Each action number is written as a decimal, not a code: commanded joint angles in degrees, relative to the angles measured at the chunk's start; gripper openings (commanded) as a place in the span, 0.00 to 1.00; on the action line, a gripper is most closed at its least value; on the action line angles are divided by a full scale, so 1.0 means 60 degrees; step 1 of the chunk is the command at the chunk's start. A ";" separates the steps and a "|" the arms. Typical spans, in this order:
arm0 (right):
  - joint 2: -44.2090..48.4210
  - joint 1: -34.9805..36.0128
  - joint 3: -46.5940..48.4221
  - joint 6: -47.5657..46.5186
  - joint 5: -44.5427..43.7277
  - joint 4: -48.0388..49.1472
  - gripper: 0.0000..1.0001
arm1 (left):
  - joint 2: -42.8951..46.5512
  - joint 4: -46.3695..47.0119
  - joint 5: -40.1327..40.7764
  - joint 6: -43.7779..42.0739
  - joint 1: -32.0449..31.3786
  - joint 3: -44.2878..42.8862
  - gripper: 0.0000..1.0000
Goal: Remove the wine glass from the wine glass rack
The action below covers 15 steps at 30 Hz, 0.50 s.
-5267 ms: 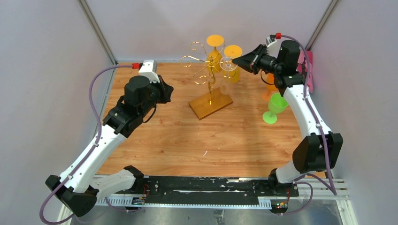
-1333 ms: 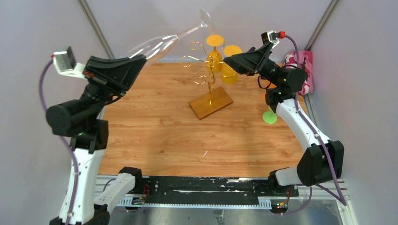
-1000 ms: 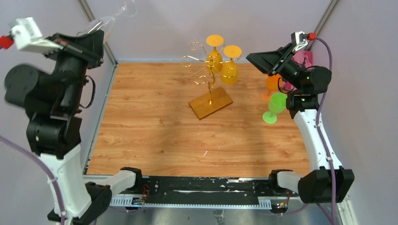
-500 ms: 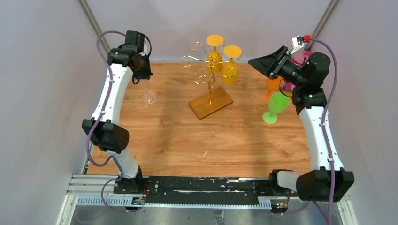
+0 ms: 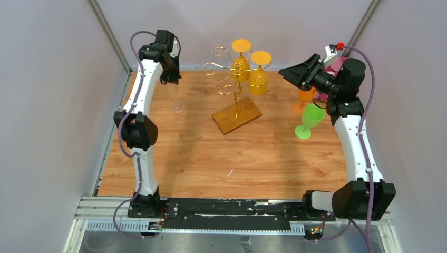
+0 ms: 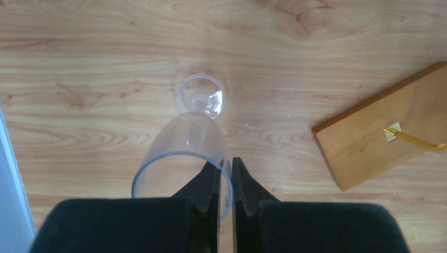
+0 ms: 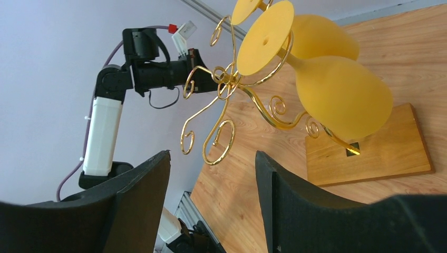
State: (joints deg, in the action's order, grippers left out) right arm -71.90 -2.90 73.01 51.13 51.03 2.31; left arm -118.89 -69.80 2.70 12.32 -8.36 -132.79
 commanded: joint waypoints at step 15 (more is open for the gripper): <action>-0.0153 -0.0191 -0.0295 -0.0270 -0.0034 0.0348 0.73 | -0.1161 0.0002 -0.0534 -0.0456 0.0016 -0.0631 0.20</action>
State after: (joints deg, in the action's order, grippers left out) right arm -72.79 -3.07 72.10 50.89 50.96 2.74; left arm -125.54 -69.04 1.15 10.92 -8.38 -136.57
